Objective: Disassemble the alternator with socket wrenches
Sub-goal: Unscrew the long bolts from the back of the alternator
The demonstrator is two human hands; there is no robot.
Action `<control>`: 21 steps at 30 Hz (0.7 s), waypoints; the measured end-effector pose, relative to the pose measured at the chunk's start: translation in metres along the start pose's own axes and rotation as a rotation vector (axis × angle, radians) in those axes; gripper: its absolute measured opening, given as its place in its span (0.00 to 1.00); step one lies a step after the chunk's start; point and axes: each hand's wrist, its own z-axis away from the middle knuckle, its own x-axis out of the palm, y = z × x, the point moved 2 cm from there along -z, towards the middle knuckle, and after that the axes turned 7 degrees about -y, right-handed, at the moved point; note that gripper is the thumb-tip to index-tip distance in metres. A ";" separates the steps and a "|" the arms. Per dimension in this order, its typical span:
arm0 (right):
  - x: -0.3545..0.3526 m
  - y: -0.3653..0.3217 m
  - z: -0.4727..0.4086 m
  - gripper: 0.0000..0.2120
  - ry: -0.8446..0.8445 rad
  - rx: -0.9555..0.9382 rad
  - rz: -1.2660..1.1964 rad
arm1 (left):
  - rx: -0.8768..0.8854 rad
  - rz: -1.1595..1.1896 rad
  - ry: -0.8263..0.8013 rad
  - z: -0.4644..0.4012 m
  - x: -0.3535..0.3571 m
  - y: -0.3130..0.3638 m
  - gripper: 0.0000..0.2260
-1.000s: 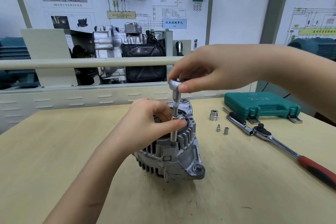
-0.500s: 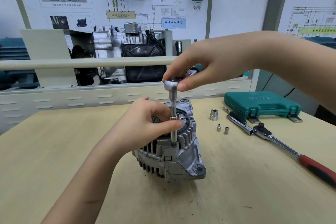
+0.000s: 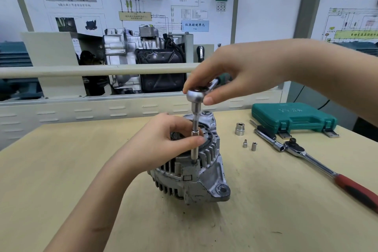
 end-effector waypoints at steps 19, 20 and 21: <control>0.002 -0.001 0.001 0.11 0.004 0.012 -0.026 | 0.004 0.094 0.000 0.001 -0.003 0.002 0.15; 0.002 0.000 0.001 0.11 0.008 0.000 -0.037 | -0.006 0.069 0.015 0.001 -0.003 0.001 0.17; 0.003 0.000 0.001 0.11 0.020 -0.007 -0.033 | -0.019 0.040 0.027 0.000 -0.003 0.001 0.19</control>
